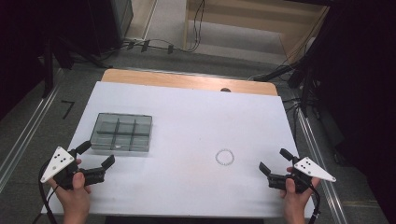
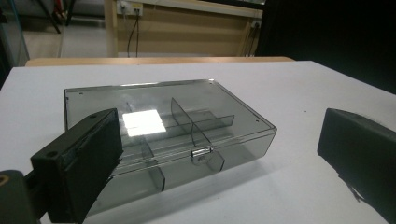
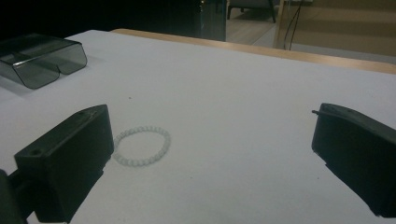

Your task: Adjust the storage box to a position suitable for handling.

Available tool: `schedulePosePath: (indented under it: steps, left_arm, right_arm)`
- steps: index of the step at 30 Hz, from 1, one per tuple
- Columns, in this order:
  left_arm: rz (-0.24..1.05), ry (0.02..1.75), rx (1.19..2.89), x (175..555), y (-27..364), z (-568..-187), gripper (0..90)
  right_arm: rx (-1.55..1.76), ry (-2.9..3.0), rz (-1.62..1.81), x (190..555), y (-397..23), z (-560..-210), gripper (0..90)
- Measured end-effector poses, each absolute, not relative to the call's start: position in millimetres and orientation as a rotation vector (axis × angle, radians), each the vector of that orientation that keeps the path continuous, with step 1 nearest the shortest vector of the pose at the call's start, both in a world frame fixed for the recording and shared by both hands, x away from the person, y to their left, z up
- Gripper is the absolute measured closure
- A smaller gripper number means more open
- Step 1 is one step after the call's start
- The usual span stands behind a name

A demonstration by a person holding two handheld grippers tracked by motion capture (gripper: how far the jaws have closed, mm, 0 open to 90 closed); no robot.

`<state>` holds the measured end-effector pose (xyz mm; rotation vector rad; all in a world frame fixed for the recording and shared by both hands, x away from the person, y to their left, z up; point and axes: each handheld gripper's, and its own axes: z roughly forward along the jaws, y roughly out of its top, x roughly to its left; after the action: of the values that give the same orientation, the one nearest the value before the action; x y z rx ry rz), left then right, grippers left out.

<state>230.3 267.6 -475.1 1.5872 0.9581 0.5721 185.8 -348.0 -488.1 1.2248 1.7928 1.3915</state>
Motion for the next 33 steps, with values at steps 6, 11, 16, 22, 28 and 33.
schedulePosePath:
  steps: [6, 11, 16, 22, 28, 33]
  left_arm:
    - [0.565, 0.955, 1.584, 228.6, 264.8, -466.0, 0.0]
    - [0.568, 0.969, 1.575, 230.2, 263.3, -457.8, 0.0]
    - [0.575, 0.969, 1.586, 233.8, 262.8, -444.9, 0.0]
    - [0.561, 0.992, 1.594, 241.8, 265.8, -437.2, 0.3]
    - [0.532, 0.997, 1.586, 255.0, 272.1, -425.7, 5.1]
    - [0.541, 1.016, 1.595, 268.0, 274.5, -418.4, 10.7]
  right_arm:
    - [1.222, 1.803, 1.387, 185.9, -345.6, -487.5, 0.0]
    - [1.214, 1.806, 1.391, 186.4, -343.6, -486.1, 0.0]
    - [1.209, 1.811, 1.393, 186.3, -342.7, -485.9, 0.0]
    - [1.205, 1.812, 1.394, 186.2, -341.7, -485.1, 0.0]
    - [1.200, 1.815, 1.390, 186.3, -340.4, -485.1, 0.0]
    - [1.201, 1.813, 1.384, 186.3, -340.3, -485.0, 0.0]
